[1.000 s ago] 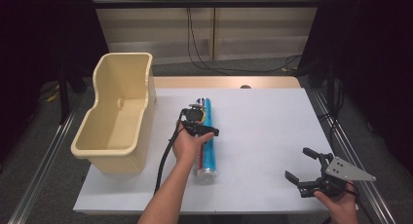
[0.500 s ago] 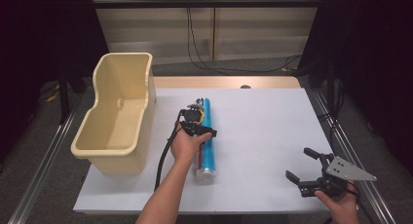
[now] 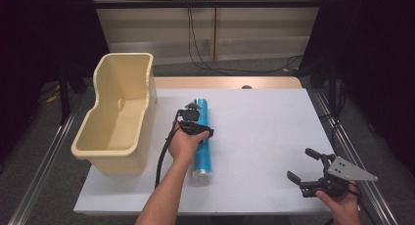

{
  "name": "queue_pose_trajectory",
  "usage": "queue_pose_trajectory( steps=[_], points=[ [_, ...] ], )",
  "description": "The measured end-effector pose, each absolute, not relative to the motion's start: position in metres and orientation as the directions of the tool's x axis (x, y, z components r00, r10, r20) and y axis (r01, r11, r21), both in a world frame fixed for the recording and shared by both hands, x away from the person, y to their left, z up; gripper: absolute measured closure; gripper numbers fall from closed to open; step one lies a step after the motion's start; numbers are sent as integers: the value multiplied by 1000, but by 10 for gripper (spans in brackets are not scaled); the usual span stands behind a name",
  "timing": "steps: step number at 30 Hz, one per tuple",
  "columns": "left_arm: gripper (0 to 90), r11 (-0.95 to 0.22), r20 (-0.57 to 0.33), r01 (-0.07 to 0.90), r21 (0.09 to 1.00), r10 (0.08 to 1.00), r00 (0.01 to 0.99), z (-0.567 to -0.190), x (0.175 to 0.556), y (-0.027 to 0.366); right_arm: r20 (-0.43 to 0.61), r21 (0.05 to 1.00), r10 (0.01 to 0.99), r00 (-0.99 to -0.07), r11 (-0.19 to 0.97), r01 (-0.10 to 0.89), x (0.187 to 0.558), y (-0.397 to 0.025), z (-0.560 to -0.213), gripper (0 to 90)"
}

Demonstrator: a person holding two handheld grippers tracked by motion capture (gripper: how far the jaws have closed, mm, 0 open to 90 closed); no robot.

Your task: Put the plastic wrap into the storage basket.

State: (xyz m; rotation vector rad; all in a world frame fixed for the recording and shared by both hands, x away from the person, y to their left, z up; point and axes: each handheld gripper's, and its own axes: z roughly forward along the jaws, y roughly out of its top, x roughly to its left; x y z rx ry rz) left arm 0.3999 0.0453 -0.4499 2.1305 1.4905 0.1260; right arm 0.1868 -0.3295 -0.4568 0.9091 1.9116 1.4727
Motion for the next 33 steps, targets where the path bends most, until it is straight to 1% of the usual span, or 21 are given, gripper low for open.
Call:
queue_pose_trajectory(
  steps=[5, 7, 9, 16, 24, 27, 32, 33],
  points=[
    [214, -211, -254, 870, 445, 902, 348, -454, 402, 43, -22, 970, 789, -614, 166, 177, 186, -330, -457, 8],
    [223, -187, -279, 889, 418, 905, 322, -456, 403, 42, -23, 970, 789, -614, 167, 178, 186, -331, -457, 8],
    [234, -177, -283, 899, 401, 909, 305, -457, 403, 39, -23, 970, 788, -615, 167, 177, 186, -331, -457, 8],
    [255, -171, -264, 926, 335, 927, 267, -456, 407, 30, -21, 970, 793, -609, 163, 179, 187, -333, -457, 9],
    [271, -155, -254, 935, 319, 937, 242, -455, 407, 29, -25, 970, 793, -608, 166, 176, 186, -333, -456, 9],
    [279, -148, -234, 938, 313, 945, 227, -453, 407, 25, -29, 970, 792, -610, 168, 173, 186, -334, -456, 9],
    [295, -176, -202, 964, 197, 956, 215, -445, 411, 28, -24, 971, 796, -605, 162, 174, 186, -336, -456, 9],
    [307, -188, -190, 963, 193, 956, 225, -444, 411, 29, -17, 972, 798, -602, 155, 178, 186, -337, -457, 9]
  ],
)
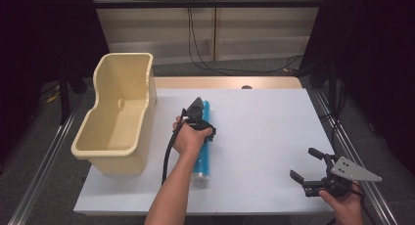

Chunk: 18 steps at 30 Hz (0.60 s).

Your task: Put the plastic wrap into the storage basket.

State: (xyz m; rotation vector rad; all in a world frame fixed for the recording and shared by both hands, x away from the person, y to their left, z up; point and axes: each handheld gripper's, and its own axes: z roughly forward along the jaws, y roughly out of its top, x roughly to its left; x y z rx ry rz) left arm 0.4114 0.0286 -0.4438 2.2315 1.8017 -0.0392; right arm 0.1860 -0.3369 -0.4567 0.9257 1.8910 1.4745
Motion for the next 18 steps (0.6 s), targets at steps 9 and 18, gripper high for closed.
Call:
queue_pose_trajectory(
  steps=[9, 18],
  points=[
    [319, -202, -156, 960, 196, 960, 233, -427, 409, 40, -22, 973, 796, -605, 157, 172, 187, -337, -457, 9],
    [320, -196, -160, 955, 221, 959, 234, -422, 408, 42, -23, 973, 795, -606, 158, 171, 187, -337, -456, 9]
  ],
)
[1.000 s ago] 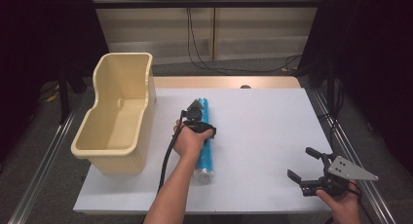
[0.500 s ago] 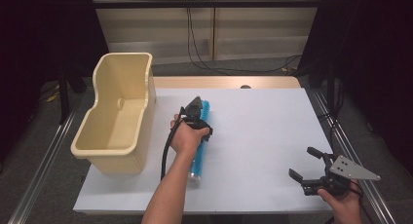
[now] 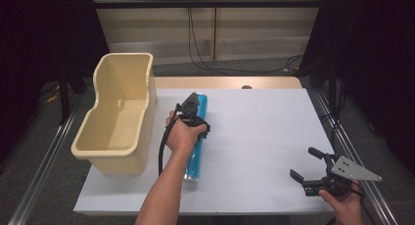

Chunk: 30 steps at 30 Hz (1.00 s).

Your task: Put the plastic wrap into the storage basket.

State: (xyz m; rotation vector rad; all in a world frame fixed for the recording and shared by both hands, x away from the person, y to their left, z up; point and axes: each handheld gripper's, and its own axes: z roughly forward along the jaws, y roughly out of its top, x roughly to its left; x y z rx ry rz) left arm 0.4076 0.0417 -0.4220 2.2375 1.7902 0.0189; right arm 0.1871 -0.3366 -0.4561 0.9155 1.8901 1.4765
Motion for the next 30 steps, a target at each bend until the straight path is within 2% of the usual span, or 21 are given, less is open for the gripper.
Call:
queue_pose_trajectory(
  steps=[11, 18, 27, 30],
  points=[
    [314, -172, -154, 957, 232, 965, 210, -444, 406, 41, -20, 972, 797, -604, 156, 174, 188, -337, -457, 9],
    [302, -202, -131, 942, 268, 961, 243, -442, 399, 39, -25, 972, 794, -608, 162, 172, 187, -335, -457, 9],
    [266, -234, -122, 937, 260, 955, 272, -444, 389, 35, -34, 970, 788, -615, 175, 170, 188, -332, -455, 9],
    [297, -221, -117, 938, 267, 959, 259, -447, 388, 36, -35, 971, 788, -615, 173, 167, 187, -331, -455, 9]
  ],
)
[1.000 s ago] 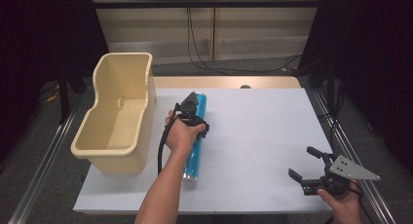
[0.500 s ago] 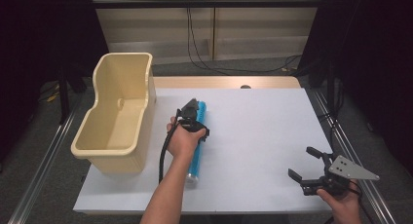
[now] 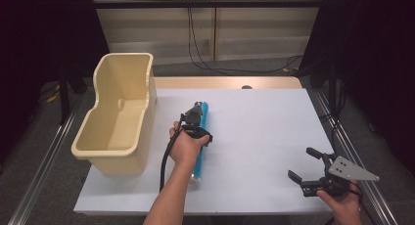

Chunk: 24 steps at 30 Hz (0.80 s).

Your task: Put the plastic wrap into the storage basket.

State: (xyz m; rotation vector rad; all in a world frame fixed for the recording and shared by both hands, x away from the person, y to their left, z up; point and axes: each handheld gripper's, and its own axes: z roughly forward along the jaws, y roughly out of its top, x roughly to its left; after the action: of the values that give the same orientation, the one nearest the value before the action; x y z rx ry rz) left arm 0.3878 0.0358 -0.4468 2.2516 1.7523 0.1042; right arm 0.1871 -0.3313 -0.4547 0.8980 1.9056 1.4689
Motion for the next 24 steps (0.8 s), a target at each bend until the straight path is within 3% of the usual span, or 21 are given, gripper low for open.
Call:
queue_pose_trajectory(
  steps=[8, 17, 24],
  points=[
    [314, -176, -151, 949, 261, 964, 220, -446, 388, 40, -34, 970, 791, -611, 175, 171, 188, -333, -455, 9],
    [321, -176, -148, 968, 177, 968, 203, -434, 394, 43, -33, 970, 792, -610, 172, 171, 188, -335, -456, 9],
    [322, -169, -150, 967, 192, 968, 199, -414, 396, 49, -37, 970, 792, -609, 175, 169, 188, -335, -455, 9]
  ],
)
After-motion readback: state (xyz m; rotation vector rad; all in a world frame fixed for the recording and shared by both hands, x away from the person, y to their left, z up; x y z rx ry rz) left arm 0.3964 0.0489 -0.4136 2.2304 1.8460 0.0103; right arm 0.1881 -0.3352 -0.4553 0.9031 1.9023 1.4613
